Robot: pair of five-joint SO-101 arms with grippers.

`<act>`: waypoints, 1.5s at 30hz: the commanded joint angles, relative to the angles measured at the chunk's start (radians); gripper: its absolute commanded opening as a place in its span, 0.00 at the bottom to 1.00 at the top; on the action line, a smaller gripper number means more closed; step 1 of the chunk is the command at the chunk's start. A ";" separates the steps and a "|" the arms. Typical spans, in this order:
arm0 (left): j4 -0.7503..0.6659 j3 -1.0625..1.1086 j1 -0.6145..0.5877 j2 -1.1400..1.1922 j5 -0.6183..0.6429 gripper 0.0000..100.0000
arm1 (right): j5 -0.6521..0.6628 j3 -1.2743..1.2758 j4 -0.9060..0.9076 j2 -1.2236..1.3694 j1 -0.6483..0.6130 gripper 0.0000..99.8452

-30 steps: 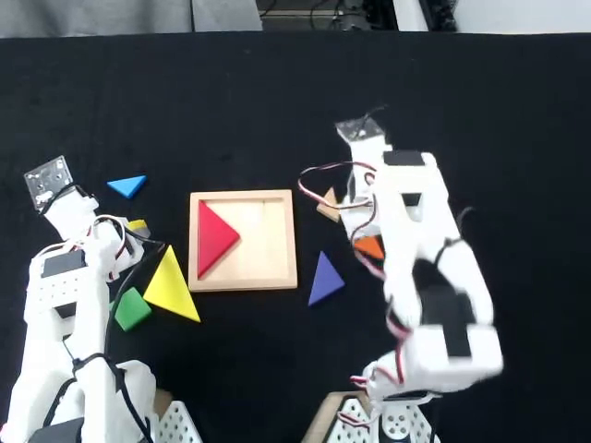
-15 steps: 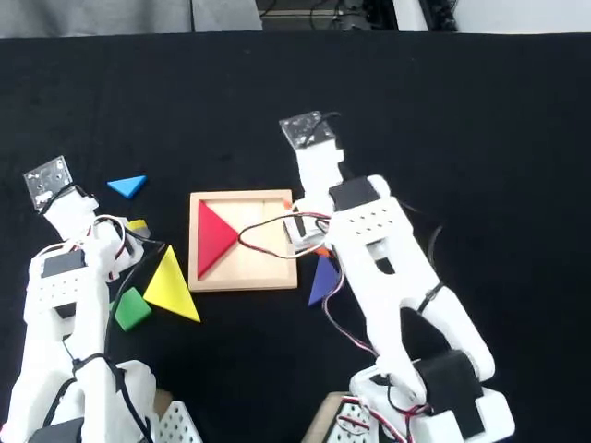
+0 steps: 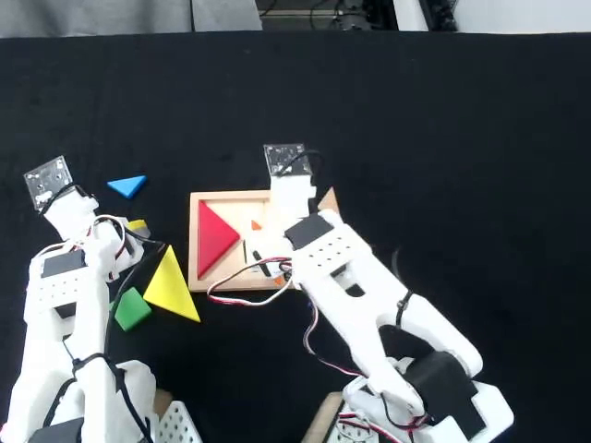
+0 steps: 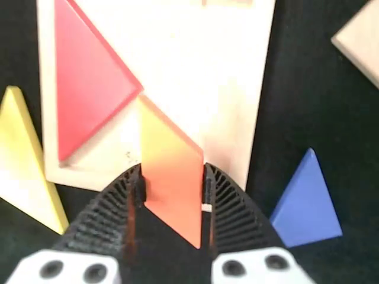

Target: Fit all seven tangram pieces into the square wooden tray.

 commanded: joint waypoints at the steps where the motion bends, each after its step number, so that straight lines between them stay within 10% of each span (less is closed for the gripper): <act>1: -0.011 -0.004 0.007 -0.020 -0.002 0.26 | -0.015 -0.005 -0.026 -0.054 0.002 0.02; 38: -0.011 -0.002 0.038 -0.020 -0.002 0.26 | -0.011 -0.018 -0.083 -0.053 0.037 0.19; 45: -0.011 -0.002 0.038 -0.020 -0.002 0.26 | 0.307 -0.081 -0.098 -0.054 0.028 0.10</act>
